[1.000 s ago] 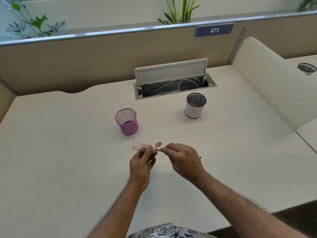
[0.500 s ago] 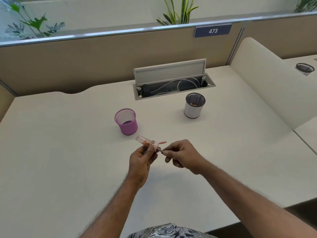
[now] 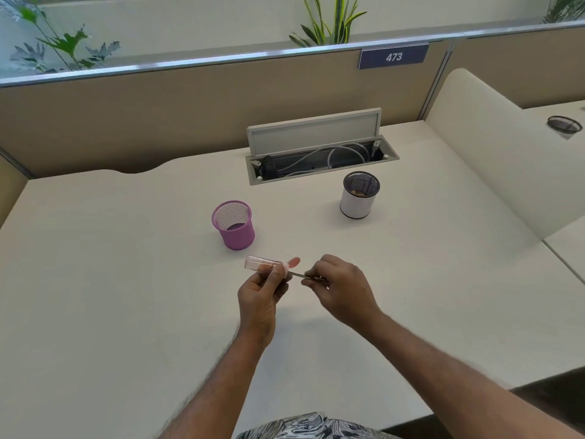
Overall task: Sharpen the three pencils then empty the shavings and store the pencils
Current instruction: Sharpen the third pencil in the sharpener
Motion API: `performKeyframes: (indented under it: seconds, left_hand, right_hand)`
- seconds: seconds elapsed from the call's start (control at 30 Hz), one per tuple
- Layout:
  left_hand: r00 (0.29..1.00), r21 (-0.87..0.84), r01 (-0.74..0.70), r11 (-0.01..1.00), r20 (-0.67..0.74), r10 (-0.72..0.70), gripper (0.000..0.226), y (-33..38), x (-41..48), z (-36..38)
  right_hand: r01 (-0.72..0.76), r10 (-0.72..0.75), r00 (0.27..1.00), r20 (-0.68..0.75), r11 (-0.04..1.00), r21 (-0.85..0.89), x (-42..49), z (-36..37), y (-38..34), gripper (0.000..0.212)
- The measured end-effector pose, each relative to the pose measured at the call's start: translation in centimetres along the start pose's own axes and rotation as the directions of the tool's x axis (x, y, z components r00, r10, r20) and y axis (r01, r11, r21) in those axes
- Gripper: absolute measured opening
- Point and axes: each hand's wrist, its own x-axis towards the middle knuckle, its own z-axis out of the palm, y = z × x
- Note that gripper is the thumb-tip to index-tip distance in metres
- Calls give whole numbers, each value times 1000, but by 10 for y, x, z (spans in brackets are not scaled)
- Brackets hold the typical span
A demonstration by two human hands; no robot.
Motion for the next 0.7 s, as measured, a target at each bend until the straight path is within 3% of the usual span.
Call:
performKeyframes:
  seconds: [0.07, 0.13, 0.27, 0.33, 0.47, 0.57, 0.7]
  left_hand:
    - [999, -28, 13, 1000, -48, -14, 23, -4, 1, 2]
    - [997, -34, 26, 999, -72, -28, 24, -7, 3, 3]
    - [1000, 23, 16, 1000, -17, -16, 17, -8, 5, 1]
    - [1000, 44, 9, 999, 5, -10, 19, -7, 6, -1]
    - [997, 76, -5, 997, 72, 0, 19, -3, 8, -5]
    - [993, 71, -4, 997, 119, -5, 18, -1, 9, -10]
    - [983, 91, -2, 996, 183, -15, 19, -1, 10, -14]
  right_hand:
    - [91, -95, 995, -40, 990, -112, -3, 2, 2, 11]
    - [101, -105, 994, -40, 989, -105, -3, 4, 4, 13]
    - [4, -4, 1000, 3, 999, 48, -1, 5, 7, 15]
    - [-125, 115, 991, 69, 978, 169, 0, 7, 8, 12]
    - [-412, 324, 907, 268, 811, 416, 2, 4, 6, 13]
    - [-508, 338, 854, 395, 707, 493, 6, -3, 5, 18]
    - [-684, 326, 725, 607, 443, 580, 7, -11, 8, 21]
